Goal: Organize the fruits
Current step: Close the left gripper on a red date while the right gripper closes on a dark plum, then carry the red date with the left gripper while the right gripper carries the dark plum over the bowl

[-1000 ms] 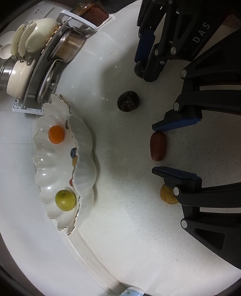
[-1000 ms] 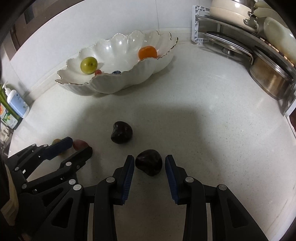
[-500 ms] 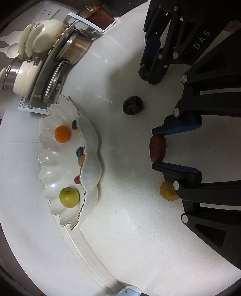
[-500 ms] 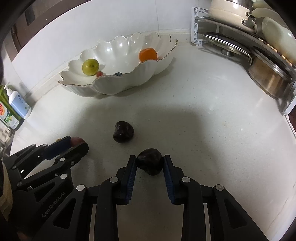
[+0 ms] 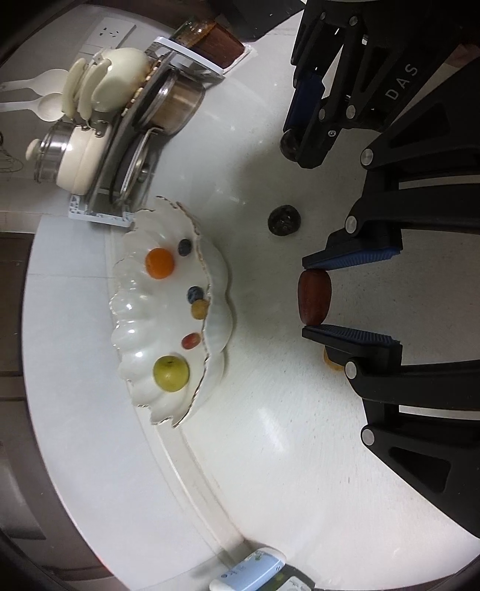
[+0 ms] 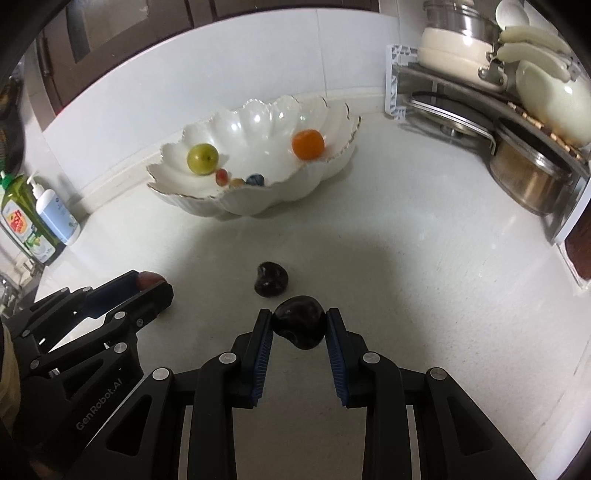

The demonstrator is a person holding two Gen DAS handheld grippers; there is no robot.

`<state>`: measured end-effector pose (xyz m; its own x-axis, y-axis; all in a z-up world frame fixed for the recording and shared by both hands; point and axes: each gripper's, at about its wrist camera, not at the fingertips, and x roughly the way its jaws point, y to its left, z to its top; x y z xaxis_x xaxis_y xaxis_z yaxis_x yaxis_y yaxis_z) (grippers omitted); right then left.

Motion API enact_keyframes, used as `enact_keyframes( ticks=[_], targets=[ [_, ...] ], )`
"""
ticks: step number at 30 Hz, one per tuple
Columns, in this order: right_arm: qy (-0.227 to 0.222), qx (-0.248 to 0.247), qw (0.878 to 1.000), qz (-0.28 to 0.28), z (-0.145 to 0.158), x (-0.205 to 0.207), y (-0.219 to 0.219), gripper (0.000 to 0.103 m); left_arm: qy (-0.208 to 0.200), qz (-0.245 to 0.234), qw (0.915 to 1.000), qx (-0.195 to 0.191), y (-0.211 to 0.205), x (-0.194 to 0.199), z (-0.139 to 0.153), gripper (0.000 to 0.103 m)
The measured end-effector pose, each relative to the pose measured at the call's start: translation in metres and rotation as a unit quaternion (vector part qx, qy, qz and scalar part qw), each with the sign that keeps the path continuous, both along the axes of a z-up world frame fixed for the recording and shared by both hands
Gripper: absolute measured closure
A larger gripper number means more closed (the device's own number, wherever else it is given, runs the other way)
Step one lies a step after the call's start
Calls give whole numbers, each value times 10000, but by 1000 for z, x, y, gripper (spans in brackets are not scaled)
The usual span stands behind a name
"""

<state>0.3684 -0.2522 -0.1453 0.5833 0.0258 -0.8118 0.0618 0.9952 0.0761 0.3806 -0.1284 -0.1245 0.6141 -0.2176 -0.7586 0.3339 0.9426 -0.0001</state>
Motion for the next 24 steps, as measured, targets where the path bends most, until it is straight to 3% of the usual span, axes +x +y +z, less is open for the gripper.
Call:
enact_keyframes(
  ticks=[24],
  targets=[
    [-959, 14, 9951, 259, 70, -19, 25, 73, -819, 213, 9963, -156, 23, -27, 67, 73]
  ],
)
